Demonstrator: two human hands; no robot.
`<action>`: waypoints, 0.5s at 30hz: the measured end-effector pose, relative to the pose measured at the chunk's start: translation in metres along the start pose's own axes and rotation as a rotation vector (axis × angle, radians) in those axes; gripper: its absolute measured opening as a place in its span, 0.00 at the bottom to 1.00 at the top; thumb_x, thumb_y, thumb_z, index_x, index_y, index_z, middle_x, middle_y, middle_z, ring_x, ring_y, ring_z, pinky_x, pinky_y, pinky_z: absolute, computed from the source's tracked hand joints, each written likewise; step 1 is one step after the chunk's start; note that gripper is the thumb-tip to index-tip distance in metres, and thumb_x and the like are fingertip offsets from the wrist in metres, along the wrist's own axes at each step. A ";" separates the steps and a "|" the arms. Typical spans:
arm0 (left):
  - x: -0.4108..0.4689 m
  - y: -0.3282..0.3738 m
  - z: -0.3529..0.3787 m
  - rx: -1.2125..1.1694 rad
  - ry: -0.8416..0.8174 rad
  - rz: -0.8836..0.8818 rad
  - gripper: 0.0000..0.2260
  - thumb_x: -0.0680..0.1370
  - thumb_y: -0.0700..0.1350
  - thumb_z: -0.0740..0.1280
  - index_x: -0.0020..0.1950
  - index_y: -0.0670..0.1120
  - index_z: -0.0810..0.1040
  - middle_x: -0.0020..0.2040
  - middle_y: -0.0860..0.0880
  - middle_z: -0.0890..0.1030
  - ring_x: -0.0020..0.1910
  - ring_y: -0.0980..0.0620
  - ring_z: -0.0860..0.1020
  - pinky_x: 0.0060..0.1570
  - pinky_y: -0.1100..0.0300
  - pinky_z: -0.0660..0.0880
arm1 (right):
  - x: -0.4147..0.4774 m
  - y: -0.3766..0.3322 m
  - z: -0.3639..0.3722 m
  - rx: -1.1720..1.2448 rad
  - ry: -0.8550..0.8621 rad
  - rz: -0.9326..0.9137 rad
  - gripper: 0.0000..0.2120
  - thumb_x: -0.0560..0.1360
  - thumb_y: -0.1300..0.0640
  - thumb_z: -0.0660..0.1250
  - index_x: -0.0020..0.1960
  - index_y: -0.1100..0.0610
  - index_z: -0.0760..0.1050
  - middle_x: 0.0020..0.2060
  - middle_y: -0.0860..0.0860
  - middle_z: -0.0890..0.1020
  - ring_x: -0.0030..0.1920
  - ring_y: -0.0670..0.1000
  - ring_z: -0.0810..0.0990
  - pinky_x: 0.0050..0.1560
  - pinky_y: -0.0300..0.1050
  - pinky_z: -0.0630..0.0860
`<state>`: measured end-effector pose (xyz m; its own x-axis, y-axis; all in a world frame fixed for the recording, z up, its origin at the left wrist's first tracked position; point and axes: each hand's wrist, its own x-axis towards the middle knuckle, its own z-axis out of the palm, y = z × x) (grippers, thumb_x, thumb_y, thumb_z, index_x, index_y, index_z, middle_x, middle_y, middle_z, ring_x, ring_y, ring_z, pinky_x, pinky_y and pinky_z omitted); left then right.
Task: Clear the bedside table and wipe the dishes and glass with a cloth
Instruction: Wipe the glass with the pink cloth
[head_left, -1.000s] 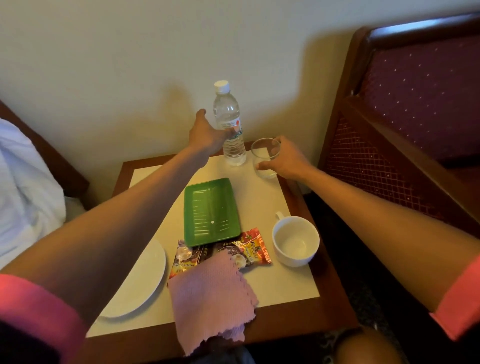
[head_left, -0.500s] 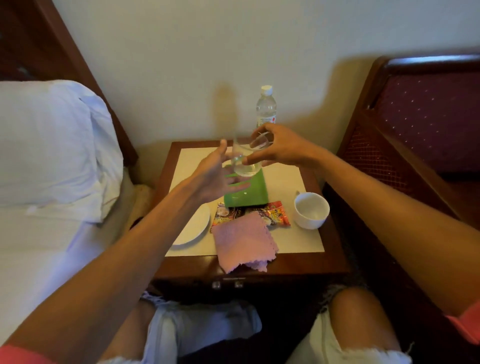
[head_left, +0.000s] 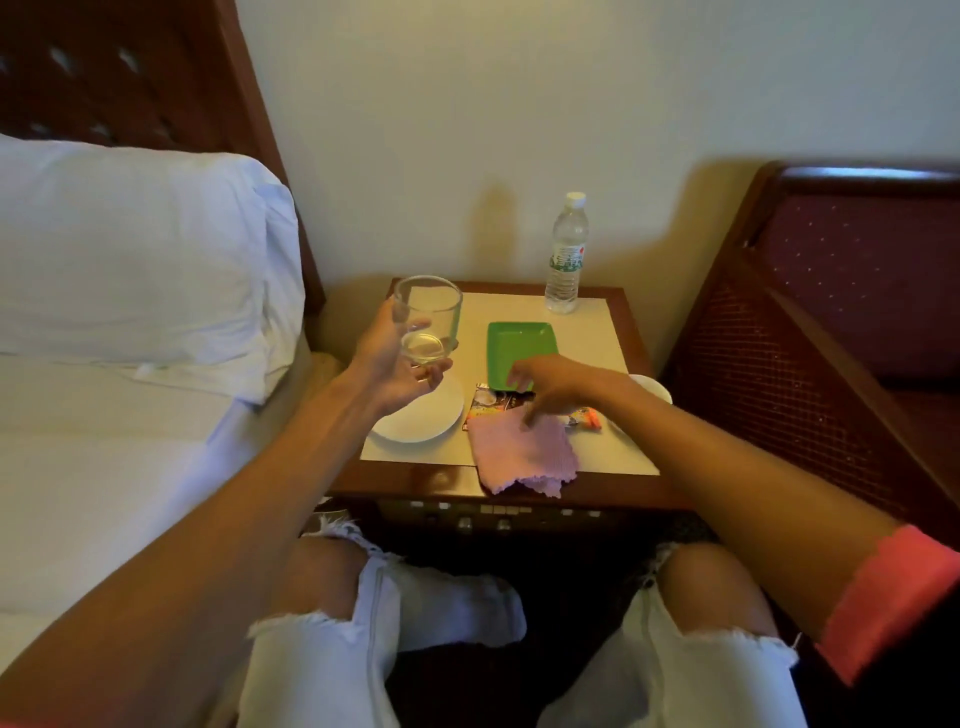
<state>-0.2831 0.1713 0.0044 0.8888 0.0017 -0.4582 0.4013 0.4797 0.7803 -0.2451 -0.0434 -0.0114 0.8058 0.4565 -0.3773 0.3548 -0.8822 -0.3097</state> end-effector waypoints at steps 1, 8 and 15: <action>-0.003 0.002 -0.004 0.011 0.005 0.011 0.22 0.80 0.61 0.58 0.66 0.48 0.70 0.56 0.36 0.79 0.43 0.44 0.76 0.40 0.57 0.71 | 0.002 -0.003 0.013 -0.029 -0.001 -0.014 0.36 0.68 0.55 0.78 0.71 0.58 0.67 0.67 0.55 0.75 0.66 0.57 0.73 0.65 0.49 0.70; -0.014 0.003 -0.012 0.032 -0.012 0.014 0.23 0.80 0.61 0.57 0.68 0.48 0.70 0.58 0.37 0.78 0.44 0.44 0.76 0.42 0.58 0.71 | 0.008 -0.010 0.030 -0.219 0.084 -0.068 0.12 0.71 0.55 0.76 0.49 0.58 0.77 0.45 0.53 0.80 0.48 0.55 0.77 0.44 0.45 0.71; -0.017 -0.002 -0.011 -0.012 0.024 0.025 0.23 0.80 0.63 0.56 0.67 0.48 0.70 0.57 0.37 0.79 0.47 0.45 0.76 0.42 0.57 0.72 | -0.025 -0.014 -0.020 -0.181 0.433 -0.125 0.12 0.73 0.54 0.71 0.53 0.59 0.79 0.48 0.56 0.81 0.46 0.54 0.77 0.46 0.49 0.76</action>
<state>-0.3016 0.1799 0.0055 0.8927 0.0349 -0.4492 0.3767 0.4893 0.7866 -0.2605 -0.0443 0.0200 0.8614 0.5040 0.0629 0.5073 -0.8471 -0.1584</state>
